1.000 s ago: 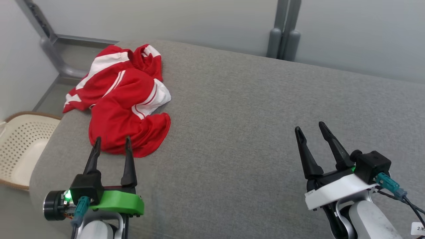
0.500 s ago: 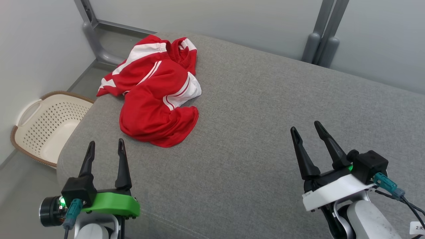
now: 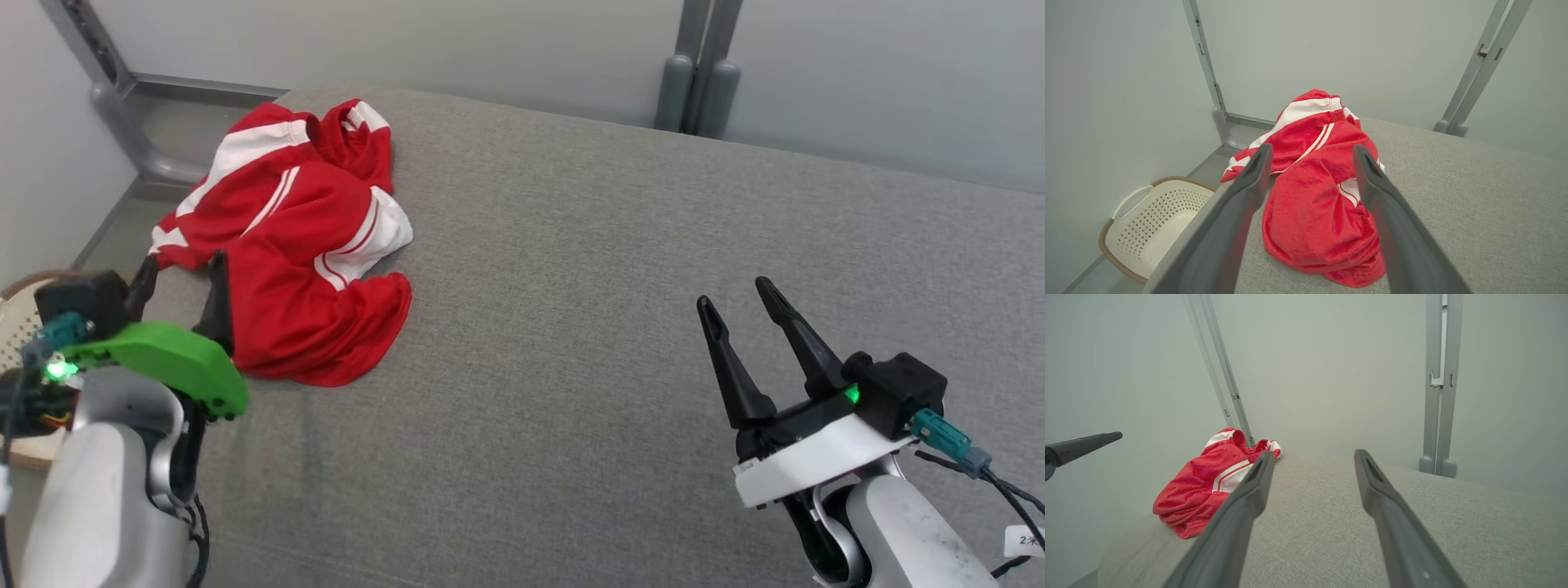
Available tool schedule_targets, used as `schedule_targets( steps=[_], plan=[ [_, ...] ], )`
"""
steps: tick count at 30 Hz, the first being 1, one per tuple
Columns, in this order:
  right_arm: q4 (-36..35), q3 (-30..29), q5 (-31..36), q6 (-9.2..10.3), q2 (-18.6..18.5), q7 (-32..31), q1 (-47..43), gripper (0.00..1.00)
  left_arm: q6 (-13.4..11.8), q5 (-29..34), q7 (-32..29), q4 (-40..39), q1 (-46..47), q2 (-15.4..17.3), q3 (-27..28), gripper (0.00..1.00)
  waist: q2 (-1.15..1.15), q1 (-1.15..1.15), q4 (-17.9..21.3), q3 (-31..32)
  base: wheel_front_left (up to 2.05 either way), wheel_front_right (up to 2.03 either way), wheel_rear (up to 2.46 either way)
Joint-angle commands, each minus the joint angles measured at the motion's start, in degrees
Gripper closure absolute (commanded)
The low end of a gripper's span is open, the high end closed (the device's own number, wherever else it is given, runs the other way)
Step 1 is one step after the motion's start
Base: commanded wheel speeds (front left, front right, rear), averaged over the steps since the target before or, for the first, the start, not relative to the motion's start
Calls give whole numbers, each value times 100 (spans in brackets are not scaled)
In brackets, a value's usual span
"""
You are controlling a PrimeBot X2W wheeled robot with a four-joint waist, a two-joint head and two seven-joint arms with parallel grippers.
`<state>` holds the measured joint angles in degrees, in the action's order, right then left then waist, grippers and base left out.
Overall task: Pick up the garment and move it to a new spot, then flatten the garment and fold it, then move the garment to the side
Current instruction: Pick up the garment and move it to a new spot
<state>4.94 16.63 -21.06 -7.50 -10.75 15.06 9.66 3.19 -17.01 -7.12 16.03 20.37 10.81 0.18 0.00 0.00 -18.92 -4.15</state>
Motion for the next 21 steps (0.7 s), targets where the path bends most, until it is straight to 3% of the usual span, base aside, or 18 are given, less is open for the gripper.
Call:
schedule_targets(
  steps=[1, 11, 21],
  plan=[
    [-30, 28, -47, 1, -52, 16, 73, 0, 74, -56, -240, 120, 240, 136, 25, 0, 0, 0, 389, -85, 0, 0, 0],
    [-92, 229, -166, 1, -220, 15, 312, 0, 410, -712, -1887, 1569, 1454, 759, -376, 0, 0, 0, 1227, -421, 0, 0, 0],
    [-165, 361, -240, 1, -323, 15, 570, 0, 428, -995, -2059, 2754, 2159, 1403, -686, 0, 0, 0, 1974, -885, 0, 0, 0]
  ],
)
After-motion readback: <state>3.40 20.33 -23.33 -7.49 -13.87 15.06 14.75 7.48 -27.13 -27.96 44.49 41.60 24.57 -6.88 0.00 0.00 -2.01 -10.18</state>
